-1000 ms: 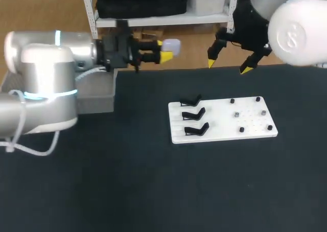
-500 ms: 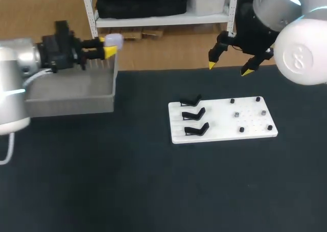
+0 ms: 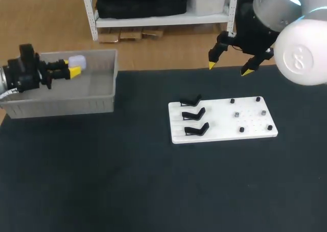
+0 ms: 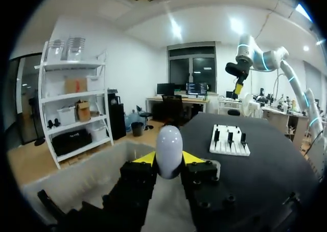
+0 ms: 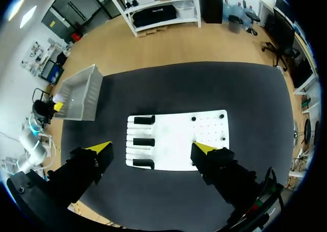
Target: Pick up each earbud case from the left stands, insert the matching earbuds, close the lid, and place the case in the box.
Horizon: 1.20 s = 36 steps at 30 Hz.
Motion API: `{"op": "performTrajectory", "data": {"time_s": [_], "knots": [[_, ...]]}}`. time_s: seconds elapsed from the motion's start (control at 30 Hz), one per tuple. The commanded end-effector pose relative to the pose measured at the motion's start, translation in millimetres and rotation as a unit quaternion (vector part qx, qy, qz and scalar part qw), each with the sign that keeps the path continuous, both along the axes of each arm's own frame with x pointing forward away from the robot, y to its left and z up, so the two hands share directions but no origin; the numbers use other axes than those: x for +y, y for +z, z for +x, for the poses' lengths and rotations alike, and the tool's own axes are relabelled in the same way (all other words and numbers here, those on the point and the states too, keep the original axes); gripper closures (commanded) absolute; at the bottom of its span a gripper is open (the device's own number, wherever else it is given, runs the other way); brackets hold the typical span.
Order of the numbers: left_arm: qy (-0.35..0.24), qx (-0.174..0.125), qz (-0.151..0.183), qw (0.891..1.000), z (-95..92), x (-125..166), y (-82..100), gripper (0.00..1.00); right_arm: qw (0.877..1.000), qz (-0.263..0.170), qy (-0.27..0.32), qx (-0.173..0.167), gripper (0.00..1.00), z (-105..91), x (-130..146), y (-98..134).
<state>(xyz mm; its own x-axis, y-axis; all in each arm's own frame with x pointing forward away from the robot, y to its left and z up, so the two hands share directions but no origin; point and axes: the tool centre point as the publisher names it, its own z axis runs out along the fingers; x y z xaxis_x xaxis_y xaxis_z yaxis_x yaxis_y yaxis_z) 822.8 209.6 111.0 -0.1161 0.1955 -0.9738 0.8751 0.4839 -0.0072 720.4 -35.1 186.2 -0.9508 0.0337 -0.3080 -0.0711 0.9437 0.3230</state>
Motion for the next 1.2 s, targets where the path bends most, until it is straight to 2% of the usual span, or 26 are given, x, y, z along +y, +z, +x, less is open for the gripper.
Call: {"op": "performTrajectory", "data": {"time_s": [0.03, 0.07, 0.1, 0.13, 0.17, 0.2, 0.23, 0.27, 0.3, 0.33, 0.47, 0.73, 0.97, 1.2], "knots": [[-0.005, 0.035, 0.011, 0.999, 18.6, -2.7, -24.5, 0.98, 1.0, 0.0, -0.002, -0.002, 0.0, -2.5, -0.9, 0.4], [-0.002, 0.04, 0.016, 0.999, 19.2, -2.1, -31.2, 0.83, 1.0, 0.0, -0.002, -0.002, 0.0, -2.5, -0.9, 0.4], [-0.003, 0.037, 0.003, 0.999, 19.3, -1.5, -35.6, 0.75, 1.0, 0.0, -0.002, -0.002, 0.0, -2.5, -0.9, 0.4], [0.001, 0.039, 0.0, 0.999, 19.9, -0.5, -38.9, 0.94, 1.0, 0.0, -0.002, -0.002, 0.0, -2.5, -0.9, 0.4], [0.006, 0.042, 0.008, 0.999, 21.5, 0.5, -41.5, 1.0, 1.0, 0.0, -0.002, -0.002, 0.0, -2.5, -0.9, 0.4], [0.012, 0.045, 0.01, 0.999, 22.9, 1.4, -43.1, 1.0, 1.0, 0.0, -0.002, -0.002, 0.0, -2.5, -0.9, 0.4], [0.014, 0.049, 0.013, 0.999, 23.7, 1.9, -43.6, 0.94, 1.0, 0.0, -0.002, -0.002, 0.0, -2.5, -0.9, 0.4], [0.017, 0.05, 0.02, 0.998, 24.2, 1.6, -42.6, 0.63, 1.0, 0.0, -0.002, -0.002, 0.0, -2.5, -0.9, 0.4], [0.016, 0.044, 0.02, 0.999, 23.7, -1.0, -37.7, 0.24, 1.0, 0.0, -0.002, -0.002, 0.0, -2.5, -0.9, 0.4], [0.015, 0.038, 0.019, 0.999, 22.5, -1.9, -34.1, 0.0, 1.0, 0.0, -0.002, -0.002, 0.0, -2.5, -0.9, 0.4], [0.003, 0.026, 0.029, 0.999, 14.8, -8.6, -19.9, 0.0, 1.0, 0.0, -0.002, -0.002, 0.0, -2.5, -0.9, 0.4], [-0.001, 0.026, 0.046, 0.999, -7.2, -30.6, 4.3, 0.0, 1.0, 0.0, -0.002, -0.002, 0.0, -2.5, -0.9, 0.4], [-0.007, 0.022, 0.05, 0.999, -36.1, -65.3, 24.0, 0.0, 0.997, 0.016, 0.034, -0.062, 0.0, -2.0, -24.6, 11.8], [0.002, 0.027, 0.055, 0.998, -57.9, -93.6, 37.3, 0.0, 0.995, 0.006, 0.068, -0.072, 0.0, -6.2, -47.0, 10.0]]}}
